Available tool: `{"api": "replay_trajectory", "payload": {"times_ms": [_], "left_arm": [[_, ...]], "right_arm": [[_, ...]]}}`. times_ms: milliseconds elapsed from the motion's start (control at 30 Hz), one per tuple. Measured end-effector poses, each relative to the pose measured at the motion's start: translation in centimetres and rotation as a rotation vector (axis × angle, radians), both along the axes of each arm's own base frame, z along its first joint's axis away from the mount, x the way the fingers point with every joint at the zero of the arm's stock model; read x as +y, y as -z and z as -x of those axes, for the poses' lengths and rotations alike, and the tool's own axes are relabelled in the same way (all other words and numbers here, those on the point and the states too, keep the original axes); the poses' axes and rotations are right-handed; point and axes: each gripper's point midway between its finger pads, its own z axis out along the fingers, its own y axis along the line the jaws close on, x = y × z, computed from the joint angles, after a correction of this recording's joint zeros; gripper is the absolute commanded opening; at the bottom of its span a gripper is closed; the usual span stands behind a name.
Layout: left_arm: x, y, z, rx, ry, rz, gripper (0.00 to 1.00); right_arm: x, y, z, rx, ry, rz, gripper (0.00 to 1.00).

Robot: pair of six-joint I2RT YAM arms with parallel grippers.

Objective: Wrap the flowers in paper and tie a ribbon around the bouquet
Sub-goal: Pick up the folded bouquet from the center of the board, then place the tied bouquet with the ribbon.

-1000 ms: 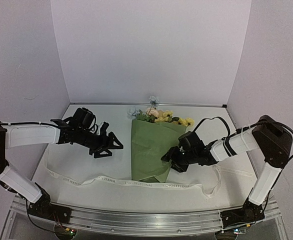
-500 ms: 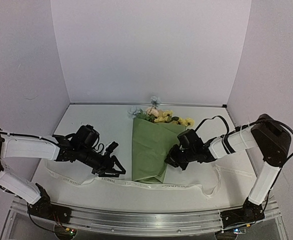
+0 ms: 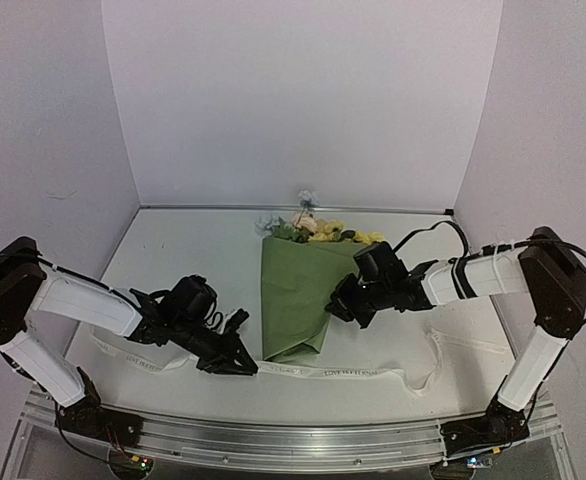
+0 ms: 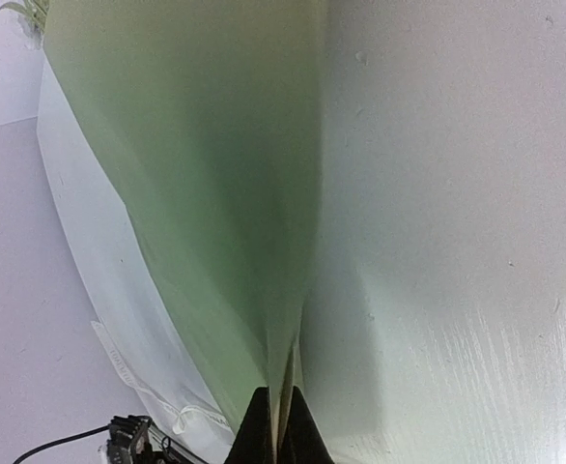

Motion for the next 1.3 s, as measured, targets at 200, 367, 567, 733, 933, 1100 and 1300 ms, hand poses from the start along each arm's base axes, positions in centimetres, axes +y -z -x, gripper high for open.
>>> {"api": "replay_trajectory", "payload": {"times_ms": [200,367,567,733,933,1100,1300], "left_arm": [[0.9,2.1,-0.6,0.027,-0.080,-0.081,0.10],[1.1,4.3,-1.4,0.064,-0.140,-0.159,0.11],[0.3,4.2,-2.7,0.063,-0.184,-0.165,0.17],[0.0,4.0,-3.0,0.065,-0.194,-0.165,0.19],[0.0,4.0,-3.0,0.072,-0.201,-0.161,0.24],[0.0,3.9,-2.9,0.075,-0.206,-0.156,0.25],[0.0,3.8,-2.9,0.085,-0.219,-0.157,0.25]], "right_arm": [[0.0,-0.5,0.2,0.012,0.010,-0.013,0.00],[0.0,-0.5,0.3,0.026,0.018,-0.022,0.00],[0.2,-1.9,0.4,0.027,0.029,-0.061,0.00],[0.2,-2.3,0.3,0.039,0.041,-0.084,0.00],[0.2,-2.4,0.1,0.055,0.054,-0.103,0.00],[0.1,-2.5,0.0,0.061,0.061,-0.111,0.00],[0.3,-3.2,-0.5,0.054,0.067,-0.129,0.00]]}}
